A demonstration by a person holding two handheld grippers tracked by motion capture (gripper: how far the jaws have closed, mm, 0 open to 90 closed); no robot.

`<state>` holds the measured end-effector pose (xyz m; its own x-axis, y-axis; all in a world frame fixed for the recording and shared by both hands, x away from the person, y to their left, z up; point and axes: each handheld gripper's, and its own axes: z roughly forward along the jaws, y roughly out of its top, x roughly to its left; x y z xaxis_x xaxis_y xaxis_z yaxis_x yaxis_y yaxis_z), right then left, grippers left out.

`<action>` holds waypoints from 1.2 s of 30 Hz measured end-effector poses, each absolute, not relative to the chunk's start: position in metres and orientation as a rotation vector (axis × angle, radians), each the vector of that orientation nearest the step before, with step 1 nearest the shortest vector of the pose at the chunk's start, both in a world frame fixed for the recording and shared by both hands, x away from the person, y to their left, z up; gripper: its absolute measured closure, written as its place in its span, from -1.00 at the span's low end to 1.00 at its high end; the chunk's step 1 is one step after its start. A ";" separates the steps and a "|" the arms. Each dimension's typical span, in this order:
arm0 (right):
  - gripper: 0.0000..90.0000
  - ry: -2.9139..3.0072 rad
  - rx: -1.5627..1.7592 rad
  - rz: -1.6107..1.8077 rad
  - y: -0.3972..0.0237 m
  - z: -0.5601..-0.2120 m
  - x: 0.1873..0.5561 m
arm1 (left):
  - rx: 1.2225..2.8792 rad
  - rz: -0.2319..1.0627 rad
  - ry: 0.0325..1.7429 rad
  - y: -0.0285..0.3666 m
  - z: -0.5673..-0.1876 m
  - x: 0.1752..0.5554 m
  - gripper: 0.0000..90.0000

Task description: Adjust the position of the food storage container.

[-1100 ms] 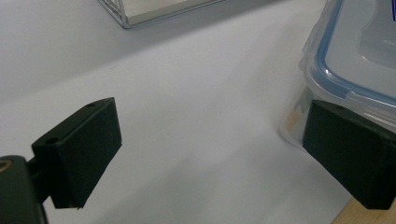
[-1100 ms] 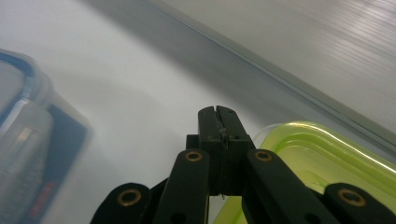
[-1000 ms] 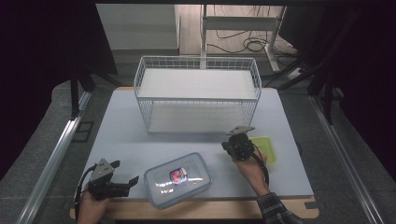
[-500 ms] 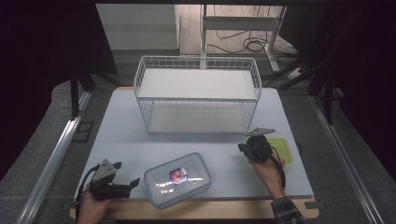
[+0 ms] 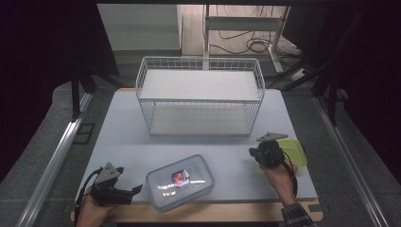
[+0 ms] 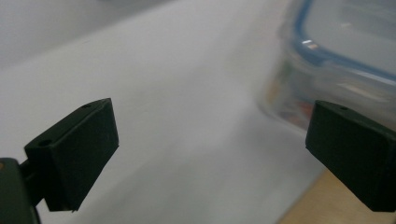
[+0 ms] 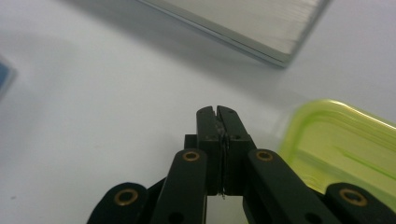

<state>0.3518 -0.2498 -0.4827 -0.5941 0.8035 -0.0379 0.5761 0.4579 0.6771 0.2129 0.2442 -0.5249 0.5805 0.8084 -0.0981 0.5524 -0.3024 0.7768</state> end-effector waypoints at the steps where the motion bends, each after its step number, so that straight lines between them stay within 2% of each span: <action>1: 0.96 2.369 1.154 0.899 -0.247 -0.482 0.350 | 1.997 0.390 1.084 0.244 -0.524 0.211 -0.89; 3: 0.96 2.380 1.133 0.915 -0.243 -0.482 0.347 | 2.005 0.371 1.067 0.242 -0.524 0.205 -0.74; 6: 0.96 2.401 1.107 0.945 -0.236 -0.482 0.340 | 2.006 0.331 1.047 0.241 -0.523 0.199 -0.34; 7: 0.96 2.401 1.107 0.945 -0.236 -0.482 0.340 | 1.998 0.290 1.026 0.240 -0.523 0.197 -0.34; 8: 0.97 2.415 1.084 0.969 -0.230 -0.481 0.334 | 1.982 0.238 1.007 0.239 -0.522 0.194 0.01; 10: 0.97 2.430 1.070 0.992 -0.224 -0.481 0.328 | 1.983 0.211 1.000 0.234 -0.521 0.190 0.33; 12: 0.98 2.454 1.050 1.011 -0.219 -0.482 0.321 | 1.991 0.195 0.994 0.229 -0.521 0.186 0.58; 15: 0.98 2.495 1.009 1.013 -0.209 -0.483 0.310 | 2.027 0.177 0.992 0.221 -0.522 0.184 0.82; 22: 0.98 2.610 0.953 1.072 -0.190 -0.491 0.286 | 2.108 0.149 0.999 0.206 -0.524 0.182 0.99; 36: 0.98 2.691 0.886 1.075 -0.170 -0.499 0.269 | 2.147 0.175 1.033 0.191 -0.525 0.193 0.99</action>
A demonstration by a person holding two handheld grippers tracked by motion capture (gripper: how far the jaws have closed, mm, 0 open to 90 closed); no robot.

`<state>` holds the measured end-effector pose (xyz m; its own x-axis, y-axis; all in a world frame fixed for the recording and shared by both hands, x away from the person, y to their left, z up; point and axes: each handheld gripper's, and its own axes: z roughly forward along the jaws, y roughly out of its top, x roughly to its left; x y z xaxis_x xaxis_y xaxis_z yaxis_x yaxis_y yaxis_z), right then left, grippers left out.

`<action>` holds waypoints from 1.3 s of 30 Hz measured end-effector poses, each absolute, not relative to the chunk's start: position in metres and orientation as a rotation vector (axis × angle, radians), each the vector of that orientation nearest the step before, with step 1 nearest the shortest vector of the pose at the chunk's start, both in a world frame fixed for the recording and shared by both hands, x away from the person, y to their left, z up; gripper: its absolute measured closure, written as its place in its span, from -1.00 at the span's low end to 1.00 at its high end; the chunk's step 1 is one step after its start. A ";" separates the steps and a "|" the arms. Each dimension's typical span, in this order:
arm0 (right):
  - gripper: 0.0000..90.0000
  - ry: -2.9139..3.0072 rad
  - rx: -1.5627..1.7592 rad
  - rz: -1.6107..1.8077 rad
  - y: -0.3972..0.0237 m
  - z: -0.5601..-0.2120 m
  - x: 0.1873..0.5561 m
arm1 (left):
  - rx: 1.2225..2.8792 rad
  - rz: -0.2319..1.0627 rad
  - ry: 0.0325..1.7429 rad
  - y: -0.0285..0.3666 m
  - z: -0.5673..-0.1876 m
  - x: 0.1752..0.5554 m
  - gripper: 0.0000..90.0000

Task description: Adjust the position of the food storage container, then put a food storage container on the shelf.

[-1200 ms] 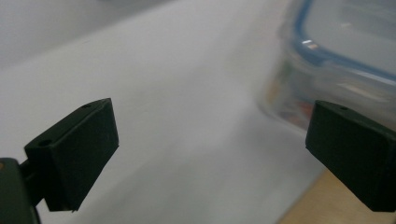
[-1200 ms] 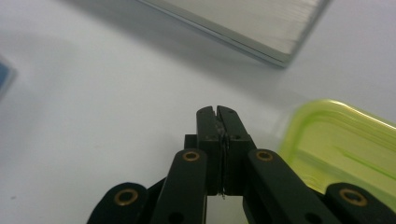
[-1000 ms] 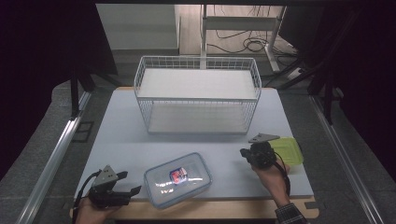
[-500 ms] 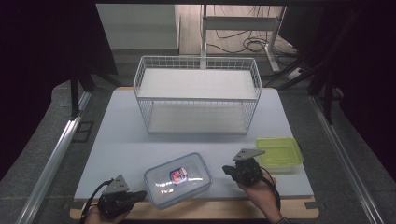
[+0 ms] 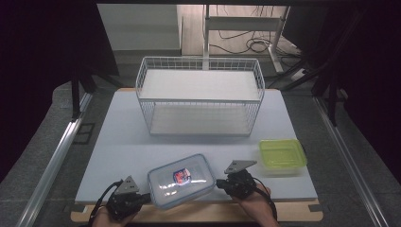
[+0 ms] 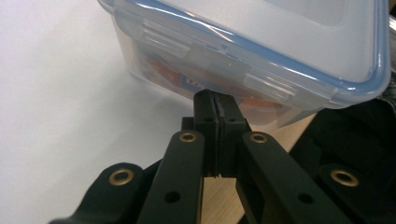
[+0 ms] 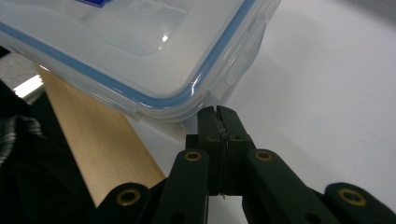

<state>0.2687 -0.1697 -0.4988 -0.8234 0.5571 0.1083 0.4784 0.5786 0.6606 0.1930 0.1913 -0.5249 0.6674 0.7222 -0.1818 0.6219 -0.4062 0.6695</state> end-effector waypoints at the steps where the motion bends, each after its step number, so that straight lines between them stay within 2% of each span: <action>1: 0.98 2.690 0.907 1.083 -0.171 -0.499 0.270 | 2.143 0.177 1.038 0.190 -0.525 0.196 0.99; 22: 0.99 2.588 1.020 1.007 -0.187 -0.499 0.280 | 2.172 0.239 1.014 0.163 -0.521 0.262 1.00; 28: 0.99 2.576 1.041 1.005 -0.196 -0.498 0.286 | 2.156 0.220 1.012 0.159 -0.521 0.272 0.99; 30: 0.95 2.586 1.031 1.008 -0.197 -0.497 0.287 | 2.140 0.205 1.013 0.163 -0.521 0.271 0.91; 33: 0.81 2.577 1.003 0.987 -0.198 -0.495 0.286 | 2.130 0.219 1.013 0.167 -0.520 0.267 0.67; 34: 0.81 2.577 1.003 0.987 -0.198 -0.495 0.286 | 2.130 0.230 1.014 0.168 -0.520 0.266 0.67; 35: 0.71 2.570 0.990 0.977 -0.200 -0.494 0.286 | 2.132 0.245 1.018 0.171 -0.520 0.264 0.45; 37: 0.67 2.565 0.987 0.974 -0.200 -0.494 0.286 | 2.135 0.252 1.013 0.174 -0.521 0.263 0.26; 39: 0.52 2.537 0.992 0.965 -0.205 -0.491 0.287 | 2.133 0.272 1.011 0.177 -0.522 0.261 0.06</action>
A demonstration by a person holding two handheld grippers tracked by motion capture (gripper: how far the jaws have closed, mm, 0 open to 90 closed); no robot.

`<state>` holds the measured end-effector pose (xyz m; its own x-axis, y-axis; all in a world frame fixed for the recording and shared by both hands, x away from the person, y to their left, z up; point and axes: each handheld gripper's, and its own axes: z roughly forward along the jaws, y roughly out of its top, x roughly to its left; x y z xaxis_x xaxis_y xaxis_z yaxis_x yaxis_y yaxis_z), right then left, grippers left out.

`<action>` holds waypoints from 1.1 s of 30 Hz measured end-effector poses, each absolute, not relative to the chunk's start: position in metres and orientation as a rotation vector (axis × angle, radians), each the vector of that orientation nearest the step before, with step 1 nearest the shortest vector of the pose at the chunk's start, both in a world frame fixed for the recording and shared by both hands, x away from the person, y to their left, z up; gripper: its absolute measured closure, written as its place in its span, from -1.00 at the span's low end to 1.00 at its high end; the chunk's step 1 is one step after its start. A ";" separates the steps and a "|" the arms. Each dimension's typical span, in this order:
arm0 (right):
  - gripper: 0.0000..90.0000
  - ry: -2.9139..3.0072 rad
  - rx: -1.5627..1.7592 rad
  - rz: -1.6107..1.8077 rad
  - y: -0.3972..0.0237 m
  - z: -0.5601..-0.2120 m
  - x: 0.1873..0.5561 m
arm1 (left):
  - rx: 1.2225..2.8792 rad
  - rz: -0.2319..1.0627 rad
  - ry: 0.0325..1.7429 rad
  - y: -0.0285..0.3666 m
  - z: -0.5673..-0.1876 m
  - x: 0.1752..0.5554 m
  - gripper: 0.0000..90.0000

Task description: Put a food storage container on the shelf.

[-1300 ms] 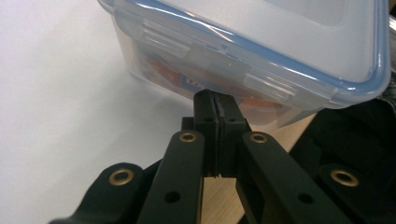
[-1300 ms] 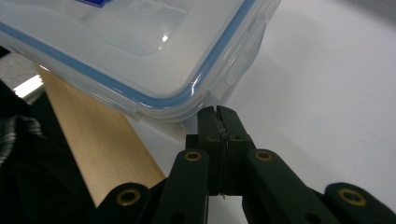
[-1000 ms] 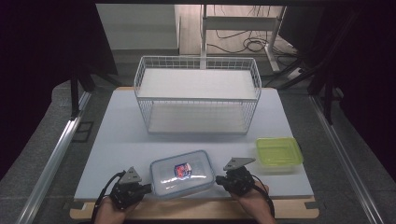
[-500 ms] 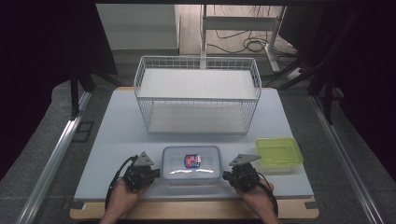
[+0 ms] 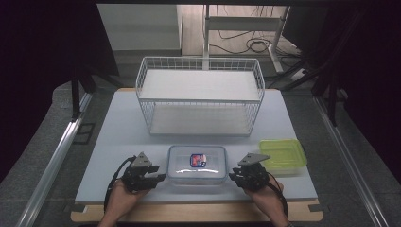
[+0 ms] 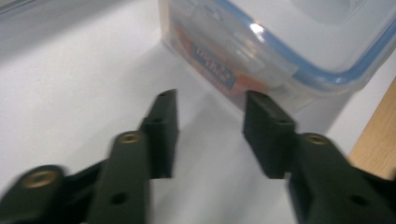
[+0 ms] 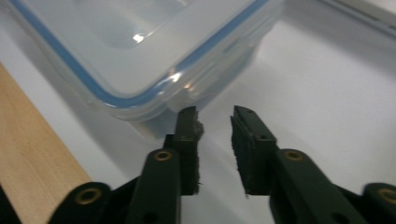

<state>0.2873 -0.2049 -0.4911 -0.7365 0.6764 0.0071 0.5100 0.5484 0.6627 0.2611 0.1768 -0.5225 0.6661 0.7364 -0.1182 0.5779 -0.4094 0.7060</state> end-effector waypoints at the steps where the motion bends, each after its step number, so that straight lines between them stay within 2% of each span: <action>1: 0.52 2.537 0.992 0.965 -0.205 -0.491 0.287 | 2.133 0.272 1.011 0.177 -0.522 0.261 0.03; 2: 0.42 2.527 0.989 0.960 -0.209 -0.489 0.289 | 2.136 0.274 0.996 0.179 -0.523 0.260 -0.02; 5: 0.29 2.515 1.001 0.969 -0.213 -0.487 0.291 | 2.146 0.274 0.986 0.183 -0.523 0.259 -0.19; 7: 0.25 2.512 1.002 0.972 -0.214 -0.487 0.291 | 2.144 0.279 0.987 0.184 -0.523 0.259 -0.23; 9: 0.09 2.496 1.003 0.993 -0.217 -0.483 0.292 | 2.139 0.276 0.996 0.188 -0.523 0.260 -0.41; 10: 0.09 2.496 1.003 0.993 -0.217 -0.483 0.292 | 2.139 0.276 0.996 0.188 -0.523 0.260 -0.49; 11: 0.03 2.490 1.006 0.999 -0.218 -0.482 0.292 | 2.134 0.263 0.990 0.189 -0.524 0.260 -0.49; 12: -0.10 2.475 1.010 1.018 -0.219 -0.481 0.293 | 2.125 0.237 0.969 0.192 -0.524 0.261 -0.67; 15: -0.28 2.460 1.016 1.054 -0.221 -0.481 0.295 | 2.124 0.212 0.960 0.192 -0.523 0.261 -0.87; 19: -0.49 2.441 1.025 1.112 -0.223 -0.479 0.297 | 2.104 0.208 0.941 0.191 -0.521 0.262 -0.93; 27: -0.80 2.435 1.054 1.234 -0.221 -0.475 0.299 | 2.059 0.251 0.927 0.191 -0.508 0.264 -0.92; 33: -0.88 2.442 1.031 1.256 -0.211 -0.475 0.301 | 2.048 0.236 0.953 0.186 -0.498 0.270 -0.90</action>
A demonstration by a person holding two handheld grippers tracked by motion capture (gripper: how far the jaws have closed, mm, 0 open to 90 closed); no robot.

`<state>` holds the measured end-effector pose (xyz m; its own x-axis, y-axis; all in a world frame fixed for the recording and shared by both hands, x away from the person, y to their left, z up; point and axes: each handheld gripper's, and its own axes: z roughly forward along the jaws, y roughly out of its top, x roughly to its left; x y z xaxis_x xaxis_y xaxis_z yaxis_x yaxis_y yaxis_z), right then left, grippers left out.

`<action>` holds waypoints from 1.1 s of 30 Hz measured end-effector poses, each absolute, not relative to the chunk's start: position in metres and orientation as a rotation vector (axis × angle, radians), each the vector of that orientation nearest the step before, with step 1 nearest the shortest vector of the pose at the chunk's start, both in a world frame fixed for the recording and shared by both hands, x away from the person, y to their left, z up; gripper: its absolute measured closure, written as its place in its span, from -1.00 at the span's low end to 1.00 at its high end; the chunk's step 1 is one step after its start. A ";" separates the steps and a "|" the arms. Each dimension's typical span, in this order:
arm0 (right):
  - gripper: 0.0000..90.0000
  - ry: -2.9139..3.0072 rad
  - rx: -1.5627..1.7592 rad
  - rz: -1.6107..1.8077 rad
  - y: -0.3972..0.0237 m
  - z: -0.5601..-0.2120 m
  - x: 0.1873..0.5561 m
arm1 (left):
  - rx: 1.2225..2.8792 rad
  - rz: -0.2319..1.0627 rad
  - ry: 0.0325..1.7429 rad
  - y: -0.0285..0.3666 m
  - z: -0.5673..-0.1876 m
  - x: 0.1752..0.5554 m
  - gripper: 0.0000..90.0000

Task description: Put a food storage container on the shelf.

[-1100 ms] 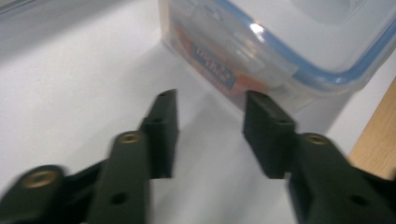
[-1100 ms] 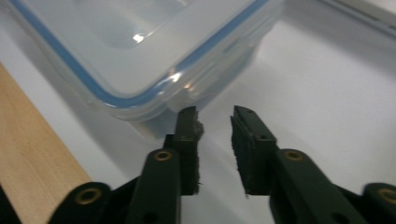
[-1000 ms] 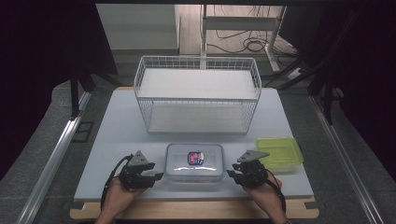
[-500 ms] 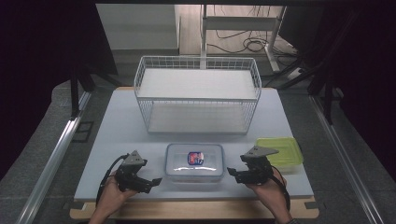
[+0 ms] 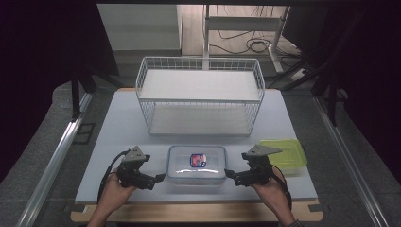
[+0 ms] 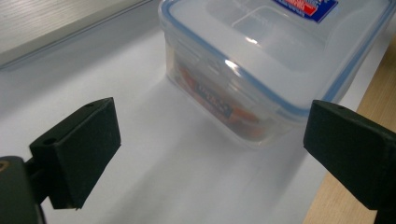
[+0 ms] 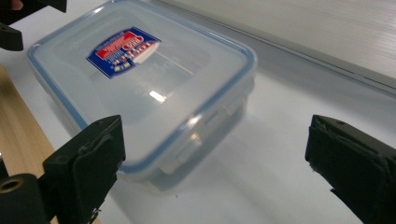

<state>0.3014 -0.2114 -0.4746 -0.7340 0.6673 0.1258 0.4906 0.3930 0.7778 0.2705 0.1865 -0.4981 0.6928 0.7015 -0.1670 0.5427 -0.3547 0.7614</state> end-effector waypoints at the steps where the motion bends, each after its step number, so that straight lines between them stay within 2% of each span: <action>1: -0.88 2.447 1.031 1.256 -0.210 -0.474 0.302 | 2.042 0.219 0.957 0.185 -0.495 0.272 -0.89; 11: -0.98 2.484 1.063 1.235 -0.189 -0.473 0.308 | 2.026 0.078 0.938 0.172 -0.490 0.289 -0.96; 15: -0.97 2.510 1.057 1.228 -0.184 -0.474 0.311 | 2.046 0.074 0.923 0.165 -0.490 0.294 -0.97; 26: -1.00 2.592 1.125 1.217 -0.171 -0.487 0.326 | 2.063 -0.021 0.938 0.149 -0.505 0.313 -1.00; 30: -1.00 2.645 1.229 1.282 -0.175 -0.494 0.334 | 2.013 -0.133 0.949 0.148 -0.514 0.317 -1.00; 33: -1.00 2.682 1.270 1.305 -0.174 -0.499 0.336 | 2.025 -0.130 0.944 0.147 -0.513 0.315 -1.00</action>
<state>0.3356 -0.1740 -0.4989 -0.6887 0.6063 0.3976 0.6871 0.3706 0.6250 0.3149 0.1475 -0.5127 0.7065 0.5720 -0.4166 0.6636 -0.3309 0.6709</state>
